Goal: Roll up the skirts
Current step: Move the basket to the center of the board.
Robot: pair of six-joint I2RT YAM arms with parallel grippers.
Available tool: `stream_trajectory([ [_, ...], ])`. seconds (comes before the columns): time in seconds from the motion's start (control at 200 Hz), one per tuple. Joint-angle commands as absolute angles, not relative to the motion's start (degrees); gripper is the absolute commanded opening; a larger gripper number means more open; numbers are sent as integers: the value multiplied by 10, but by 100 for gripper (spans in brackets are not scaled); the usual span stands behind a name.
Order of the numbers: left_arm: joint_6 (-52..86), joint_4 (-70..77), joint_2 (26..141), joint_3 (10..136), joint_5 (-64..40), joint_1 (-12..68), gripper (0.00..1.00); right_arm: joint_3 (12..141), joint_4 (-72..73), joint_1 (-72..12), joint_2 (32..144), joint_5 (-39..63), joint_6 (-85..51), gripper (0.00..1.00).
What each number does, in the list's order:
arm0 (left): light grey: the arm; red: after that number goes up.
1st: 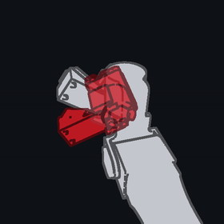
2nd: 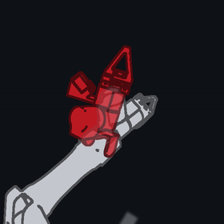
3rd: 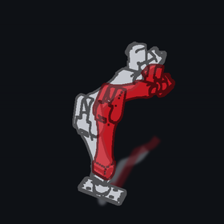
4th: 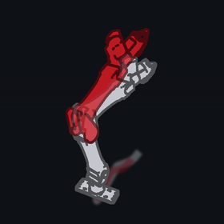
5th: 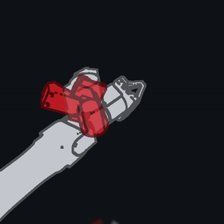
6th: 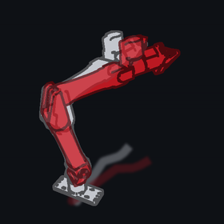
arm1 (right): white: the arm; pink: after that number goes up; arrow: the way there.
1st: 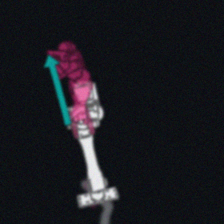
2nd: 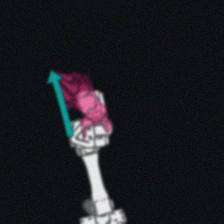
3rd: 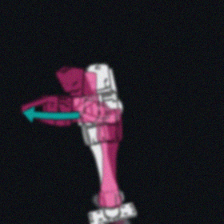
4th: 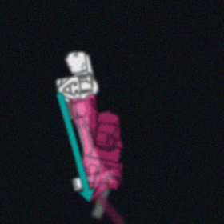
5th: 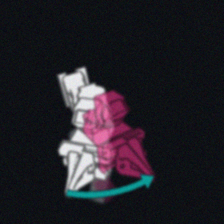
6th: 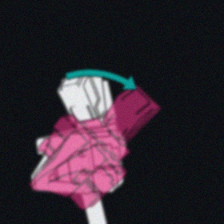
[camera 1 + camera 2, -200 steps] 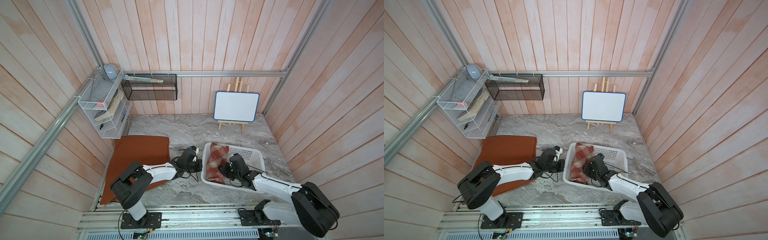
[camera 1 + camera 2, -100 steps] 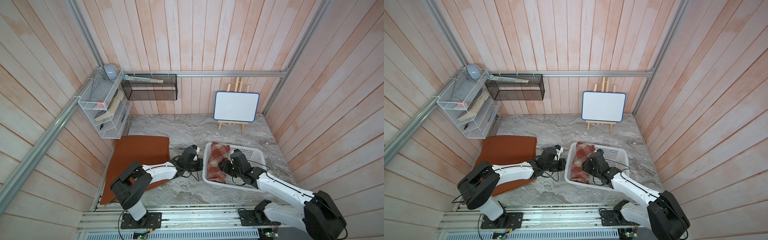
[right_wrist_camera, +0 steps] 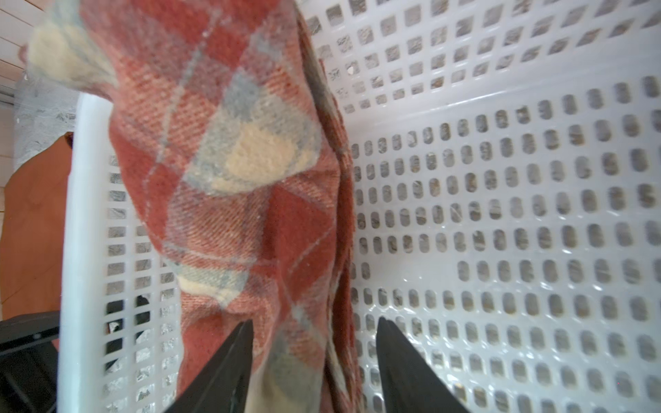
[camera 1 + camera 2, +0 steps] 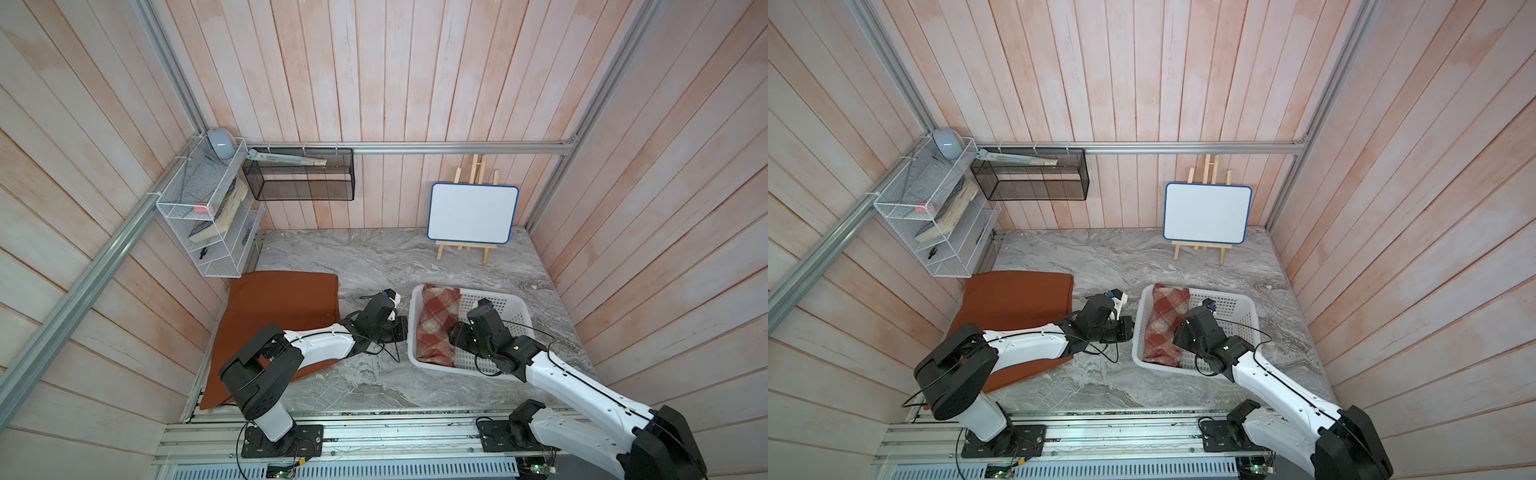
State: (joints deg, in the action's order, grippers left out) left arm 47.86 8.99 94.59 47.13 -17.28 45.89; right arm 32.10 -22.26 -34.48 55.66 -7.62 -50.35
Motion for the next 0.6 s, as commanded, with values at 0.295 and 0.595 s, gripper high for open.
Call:
stream_trajectory([
  [0.295,556,183,1024,533,-171,569,0,480,-393,-297,412,-286,-382,57],
  [0.595,527,184,1137,679,-176,578,0,470,-400,-265,359,-282,-373,57],
])
